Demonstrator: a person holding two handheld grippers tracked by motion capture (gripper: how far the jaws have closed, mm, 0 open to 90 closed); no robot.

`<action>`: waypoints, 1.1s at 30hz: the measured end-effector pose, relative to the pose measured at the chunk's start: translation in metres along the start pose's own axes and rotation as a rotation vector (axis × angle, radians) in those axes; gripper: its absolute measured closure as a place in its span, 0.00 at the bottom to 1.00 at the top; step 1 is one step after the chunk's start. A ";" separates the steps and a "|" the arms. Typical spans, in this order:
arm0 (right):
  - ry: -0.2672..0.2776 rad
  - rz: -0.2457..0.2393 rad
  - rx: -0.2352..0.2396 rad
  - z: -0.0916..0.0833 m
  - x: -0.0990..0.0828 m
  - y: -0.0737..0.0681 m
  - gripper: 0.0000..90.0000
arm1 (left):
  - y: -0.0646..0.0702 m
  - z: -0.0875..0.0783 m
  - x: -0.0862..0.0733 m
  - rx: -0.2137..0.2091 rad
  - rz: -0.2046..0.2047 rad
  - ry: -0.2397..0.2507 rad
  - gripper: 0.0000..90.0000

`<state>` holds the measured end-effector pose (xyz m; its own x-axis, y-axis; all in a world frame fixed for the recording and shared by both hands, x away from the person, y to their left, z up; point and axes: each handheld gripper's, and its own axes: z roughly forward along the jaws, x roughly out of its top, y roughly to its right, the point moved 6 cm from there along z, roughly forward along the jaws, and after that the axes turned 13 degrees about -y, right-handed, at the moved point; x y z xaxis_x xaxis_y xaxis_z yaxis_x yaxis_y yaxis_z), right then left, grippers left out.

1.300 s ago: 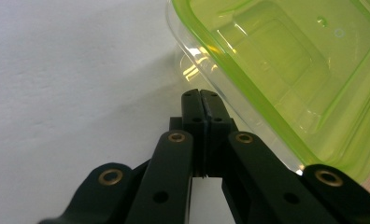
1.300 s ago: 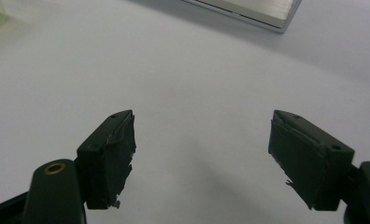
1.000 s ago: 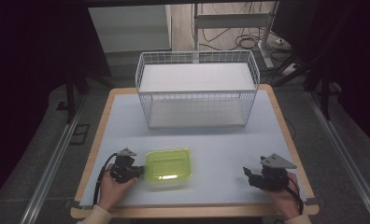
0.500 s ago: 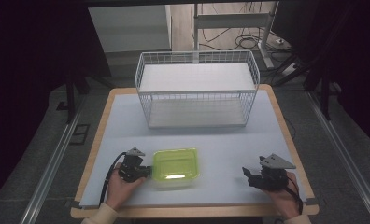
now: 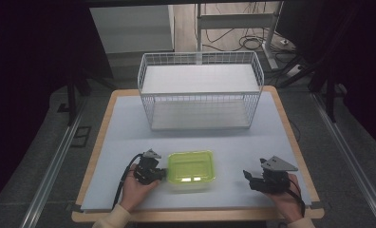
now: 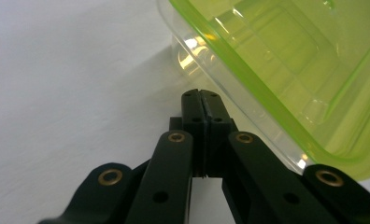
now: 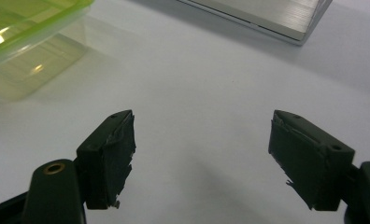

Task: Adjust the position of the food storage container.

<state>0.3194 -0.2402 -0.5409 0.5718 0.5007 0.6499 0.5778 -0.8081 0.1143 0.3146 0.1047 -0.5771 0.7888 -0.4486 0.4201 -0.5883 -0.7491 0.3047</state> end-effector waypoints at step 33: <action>-0.016 -0.005 -0.005 0.006 -0.003 -0.001 0.25 | 0.005 0.006 0.009 -0.048 0.026 0.017 1.00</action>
<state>0.3211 -0.2388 -0.5475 0.5781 0.5092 0.6375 0.5776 -0.8073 0.1211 0.3203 0.0939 -0.5767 0.7703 -0.4590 0.4427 -0.6167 -0.7128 0.3340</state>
